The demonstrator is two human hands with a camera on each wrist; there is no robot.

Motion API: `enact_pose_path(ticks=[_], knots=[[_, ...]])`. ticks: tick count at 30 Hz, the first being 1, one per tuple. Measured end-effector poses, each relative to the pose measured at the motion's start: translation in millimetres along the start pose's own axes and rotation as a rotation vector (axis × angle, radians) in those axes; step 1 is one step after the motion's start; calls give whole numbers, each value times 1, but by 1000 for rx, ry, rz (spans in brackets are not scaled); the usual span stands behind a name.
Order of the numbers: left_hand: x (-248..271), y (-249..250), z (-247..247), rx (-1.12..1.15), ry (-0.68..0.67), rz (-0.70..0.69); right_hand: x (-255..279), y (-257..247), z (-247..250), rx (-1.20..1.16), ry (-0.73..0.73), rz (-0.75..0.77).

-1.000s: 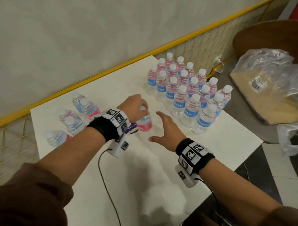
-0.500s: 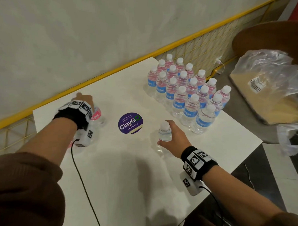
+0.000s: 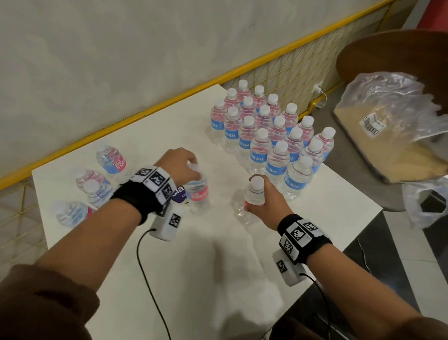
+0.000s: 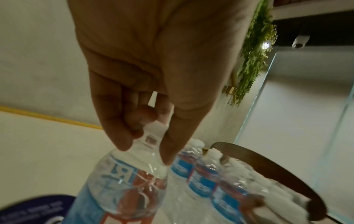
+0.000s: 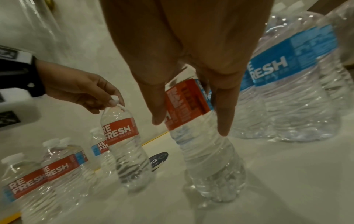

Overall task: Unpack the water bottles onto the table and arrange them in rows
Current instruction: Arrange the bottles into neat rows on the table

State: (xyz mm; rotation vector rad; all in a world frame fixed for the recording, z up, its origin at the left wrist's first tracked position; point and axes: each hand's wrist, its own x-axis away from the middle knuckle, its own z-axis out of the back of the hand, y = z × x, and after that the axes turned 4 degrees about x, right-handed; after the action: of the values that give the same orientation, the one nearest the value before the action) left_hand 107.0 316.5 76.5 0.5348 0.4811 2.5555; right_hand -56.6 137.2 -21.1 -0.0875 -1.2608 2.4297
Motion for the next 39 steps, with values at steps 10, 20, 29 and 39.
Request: enact_pose_path(ticks=[10, 20, 29, 39], knots=[[4, 40, -31, -23, -217, -362, -1, -2, 11, 37, -10, 5], [7, 46, -41, -118, -101, -234, 0, -2, 10, 31, -6, 6], [13, 57, -50, -230, -79, -237, 1, -6, 11, 48, 2, -5], [-39, 38, -13, -215, -23, -236, 6, -7, 13, 2, -1, -6]])
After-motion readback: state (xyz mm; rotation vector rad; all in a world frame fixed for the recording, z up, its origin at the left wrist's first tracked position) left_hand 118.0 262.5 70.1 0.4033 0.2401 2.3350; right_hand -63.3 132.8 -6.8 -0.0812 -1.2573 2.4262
